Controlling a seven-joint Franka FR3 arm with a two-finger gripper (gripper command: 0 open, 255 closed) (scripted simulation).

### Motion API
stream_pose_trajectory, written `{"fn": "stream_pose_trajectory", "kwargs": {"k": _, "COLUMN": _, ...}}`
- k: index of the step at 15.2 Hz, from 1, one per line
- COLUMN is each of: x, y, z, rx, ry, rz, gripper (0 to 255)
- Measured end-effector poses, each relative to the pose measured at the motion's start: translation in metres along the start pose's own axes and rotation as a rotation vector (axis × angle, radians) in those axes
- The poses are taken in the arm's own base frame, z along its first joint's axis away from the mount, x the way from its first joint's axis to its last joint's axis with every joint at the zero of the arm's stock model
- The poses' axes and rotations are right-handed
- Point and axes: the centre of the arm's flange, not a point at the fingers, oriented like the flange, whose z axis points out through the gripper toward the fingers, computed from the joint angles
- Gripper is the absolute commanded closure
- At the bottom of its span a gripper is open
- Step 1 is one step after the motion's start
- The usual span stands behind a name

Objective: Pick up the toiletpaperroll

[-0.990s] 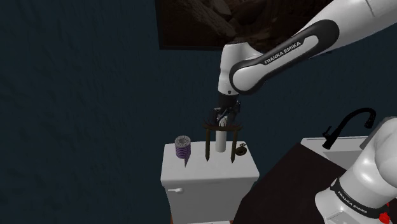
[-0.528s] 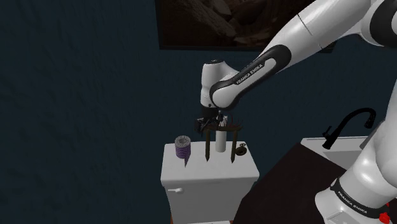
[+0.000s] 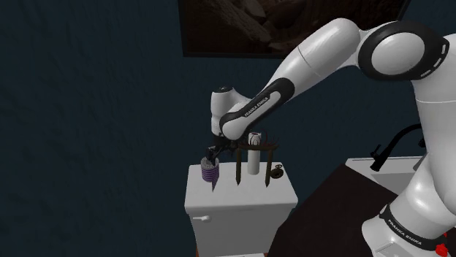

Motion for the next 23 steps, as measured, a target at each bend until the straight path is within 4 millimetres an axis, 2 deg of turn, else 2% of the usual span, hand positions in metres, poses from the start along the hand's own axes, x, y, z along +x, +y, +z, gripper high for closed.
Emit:
{"fn": "stream_pose_trajectory", "kwargs": {"k": 4, "x": 0.028, "y": -0.024, "z": 0.036, "rx": -0.007, "ry": 0.007, "rz": 0.002, "gripper": 0}}
{"fn": "stream_pose_trajectory", "kwargs": {"k": 12, "x": 0.034, "y": -0.028, "z": 0.078, "rx": -0.009, "ry": 0.009, "rz": 0.002, "gripper": 0}}
{"fn": "stream_pose_trajectory", "kwargs": {"k": 13, "x": 0.034, "y": -0.028, "z": 0.081, "rx": -0.009, "ry": 0.009, "rz": 0.002, "gripper": 255}}
{"fn": "stream_pose_trajectory", "kwargs": {"k": 23, "x": 0.034, "y": -0.029, "z": 0.081, "rx": -0.008, "ry": 0.010, "rz": 0.002, "gripper": 255}}
